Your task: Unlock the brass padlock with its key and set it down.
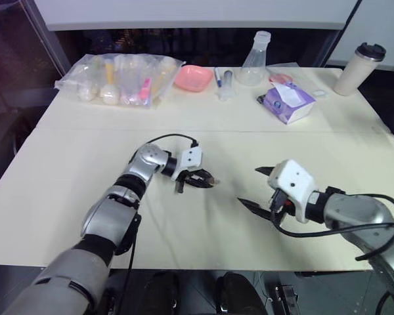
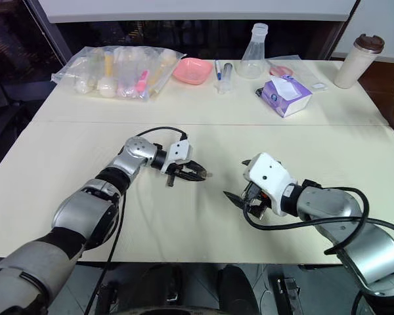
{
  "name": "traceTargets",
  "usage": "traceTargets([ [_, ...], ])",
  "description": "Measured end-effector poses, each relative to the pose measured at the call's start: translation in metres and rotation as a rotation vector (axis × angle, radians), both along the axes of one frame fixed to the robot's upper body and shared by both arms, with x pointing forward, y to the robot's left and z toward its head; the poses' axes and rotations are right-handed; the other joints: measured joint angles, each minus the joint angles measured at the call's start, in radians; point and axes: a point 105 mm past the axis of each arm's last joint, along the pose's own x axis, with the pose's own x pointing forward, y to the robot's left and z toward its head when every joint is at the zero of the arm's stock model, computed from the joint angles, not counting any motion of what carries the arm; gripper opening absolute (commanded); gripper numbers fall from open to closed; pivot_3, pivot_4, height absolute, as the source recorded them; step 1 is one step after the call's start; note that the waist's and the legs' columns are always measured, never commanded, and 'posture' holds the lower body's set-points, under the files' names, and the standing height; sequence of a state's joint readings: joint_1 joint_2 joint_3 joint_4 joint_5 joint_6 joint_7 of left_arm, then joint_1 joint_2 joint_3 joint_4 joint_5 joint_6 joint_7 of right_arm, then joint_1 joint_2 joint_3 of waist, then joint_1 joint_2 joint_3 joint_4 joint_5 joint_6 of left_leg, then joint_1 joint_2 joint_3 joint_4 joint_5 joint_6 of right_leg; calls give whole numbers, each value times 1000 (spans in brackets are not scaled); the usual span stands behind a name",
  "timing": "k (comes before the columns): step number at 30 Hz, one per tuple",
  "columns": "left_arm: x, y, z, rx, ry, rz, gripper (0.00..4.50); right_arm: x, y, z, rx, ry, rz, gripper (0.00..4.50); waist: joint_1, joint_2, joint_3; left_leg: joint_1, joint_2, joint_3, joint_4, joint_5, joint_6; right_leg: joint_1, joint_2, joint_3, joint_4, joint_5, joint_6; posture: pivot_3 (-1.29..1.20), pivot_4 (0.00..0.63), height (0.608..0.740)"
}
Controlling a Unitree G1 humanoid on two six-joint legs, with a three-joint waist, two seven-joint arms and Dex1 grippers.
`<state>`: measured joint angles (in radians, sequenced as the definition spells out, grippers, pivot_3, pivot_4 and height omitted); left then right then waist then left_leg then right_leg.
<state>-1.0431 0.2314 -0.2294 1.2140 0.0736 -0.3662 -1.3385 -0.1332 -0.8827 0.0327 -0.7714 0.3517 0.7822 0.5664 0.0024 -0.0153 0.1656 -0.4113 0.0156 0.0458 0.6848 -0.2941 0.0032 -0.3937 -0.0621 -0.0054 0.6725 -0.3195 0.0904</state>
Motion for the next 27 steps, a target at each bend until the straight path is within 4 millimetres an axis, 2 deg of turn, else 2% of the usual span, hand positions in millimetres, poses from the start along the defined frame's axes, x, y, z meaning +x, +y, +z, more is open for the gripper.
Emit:
traceTargets([
  [4,8,31,39,-151,-8,77,750,36,6,-13,-261,-241,62,4500,-17,0,0,-2,0,1,0,1,-1,-5,0,1,3,0,0,0,150,715],
  [7,4,34,60,-199,-35,62,750,53,16,-10,-364,-401,111,4500,-13,0,0,-3,0,1,0,4,-6,-6,0,1,5,0,0,0,150,715],
  [12,-7,37,57,-204,-4,71,750,67,40,-2,-441,-602,201,4500,-15,0,0,-3,0,2,1,5,-9,-6,-1,1,6,0,0,0,150,715],
  [15,-8,38,64,-208,-19,79,750,70,54,0,-442,-672,241,4500,-13,0,0,-3,0,1,1,6,-10,-6,-1,1,8,0,0,0,150,715],
  [18,-8,36,69,-216,-34,83,750,67,62,-1,-444,-700,281,4500,-13,0,0,-3,0,2,1,6,-10,-6,-1,1,8,0,0,0,150,715],
  [25,-9,33,68,-215,-30,92,750,67,75,-3,-451,-720,333,4500,-15,0,0,-3,0,2,1,6,-10,-7,-1,1,9,0,0,0,150,715],
  [27,-9,33,66,-213,-26,93,750,70,77,-2,-460,-735,337,3970,-15,0,0,-3,0,2,1,6,-10,-7,-1,1,9,0,0,0,150,715],
])
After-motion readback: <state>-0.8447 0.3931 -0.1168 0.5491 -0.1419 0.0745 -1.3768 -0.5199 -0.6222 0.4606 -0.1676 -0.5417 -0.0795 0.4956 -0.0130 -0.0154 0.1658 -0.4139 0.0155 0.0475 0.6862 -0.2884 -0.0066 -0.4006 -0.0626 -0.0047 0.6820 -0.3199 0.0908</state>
